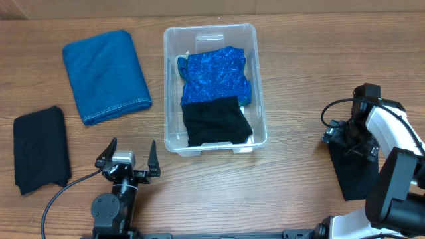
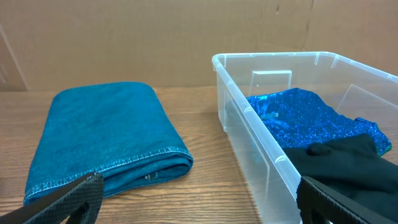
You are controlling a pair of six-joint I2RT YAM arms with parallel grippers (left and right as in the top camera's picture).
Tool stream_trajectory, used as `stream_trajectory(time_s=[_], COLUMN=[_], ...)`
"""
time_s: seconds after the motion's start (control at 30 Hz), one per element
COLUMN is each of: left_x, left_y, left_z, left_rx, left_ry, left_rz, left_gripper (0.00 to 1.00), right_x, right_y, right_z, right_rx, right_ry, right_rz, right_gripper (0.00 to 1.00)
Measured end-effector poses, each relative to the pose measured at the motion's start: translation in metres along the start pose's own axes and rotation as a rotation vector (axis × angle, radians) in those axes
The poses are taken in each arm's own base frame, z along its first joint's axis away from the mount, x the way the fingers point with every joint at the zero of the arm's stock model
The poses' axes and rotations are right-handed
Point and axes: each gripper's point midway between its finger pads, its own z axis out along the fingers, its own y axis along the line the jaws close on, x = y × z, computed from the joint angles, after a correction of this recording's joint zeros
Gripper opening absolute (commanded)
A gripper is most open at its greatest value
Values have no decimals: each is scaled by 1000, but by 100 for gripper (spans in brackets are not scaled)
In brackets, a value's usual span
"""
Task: Pack container
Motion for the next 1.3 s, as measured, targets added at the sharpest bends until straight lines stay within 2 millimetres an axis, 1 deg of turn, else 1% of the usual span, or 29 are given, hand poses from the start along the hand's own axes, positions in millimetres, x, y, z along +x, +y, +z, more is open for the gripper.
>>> stream_trajectory(time_s=[0.13, 0.2, 0.23, 0.3, 0.37, 0.47, 0.53, 0.63, 0.67, 0.7, 0.77, 0.8, 0.9, 0.93, 1.0, 1.03, 1.07, 1.17, 1.3], left_x=[0, 0, 0, 0, 0, 0, 0, 0, 0, 0, 0, 0, 0, 0, 0, 0, 0, 0, 0], left_y=[0, 0, 0, 0, 0, 0, 0, 0, 0, 0, 0, 0, 0, 0, 0, 0, 0, 0, 0], left_z=[0, 0, 0, 0, 0, 0, 0, 0, 0, 0, 0, 0, 0, 0, 0, 0, 0, 0, 0], left_rx=[0, 0, 0, 0, 0, 0, 0, 0, 0, 0, 0, 0, 0, 0, 0, 0, 0, 0, 0], left_ry=[0, 0, 0, 0, 0, 0, 0, 0, 0, 0, 0, 0, 0, 0, 0, 0, 0, 0, 0], left_rz=[0, 0, 0, 0, 0, 0, 0, 0, 0, 0, 0, 0, 0, 0, 0, 0, 0, 0, 0], left_gripper=[100, 100, 100, 100, 100, 100, 100, 100, 100, 100, 100, 100, 100, 100, 100, 100, 100, 100, 100], right_x=[-11, -15, -22, -24, -18, 0, -5, -21, -21, -18, -9, -4, 3, 5, 11, 11, 11, 6, 1], right_y=[3, 4, 6, 7, 5, 1, 8, 24, 26, 27, 26, 24, 20, 19, 10, 2, -2, -11, -33], right_z=[0, 0, -1, -1, 0, 0, 1, -2, -2, -2, -5, -9, -26, -29, -29, -28, -28, -27, -24], right_rx=[-13, -18, -25, -28, -21, -8, -44, -127, -138, -146, -144, -140, -141, -140, -95, -46, -26, 8, 24], right_ry=[-46, -63, -88, -98, -73, -1, -20, -76, -77, -62, -17, 5, 16, 18, 42, 38, 34, 12, 8], right_rz=[3, 6, 10, 11, 7, 3, 18, 34, 41, 46, 47, 47, 50, 55, 103, 151, 182, 293, 478], right_gripper=[100, 96, 95, 96, 99, 100, 100, 95, 95, 92, 71, 65, 24, 19, 17, 13, 4, 4, 4])
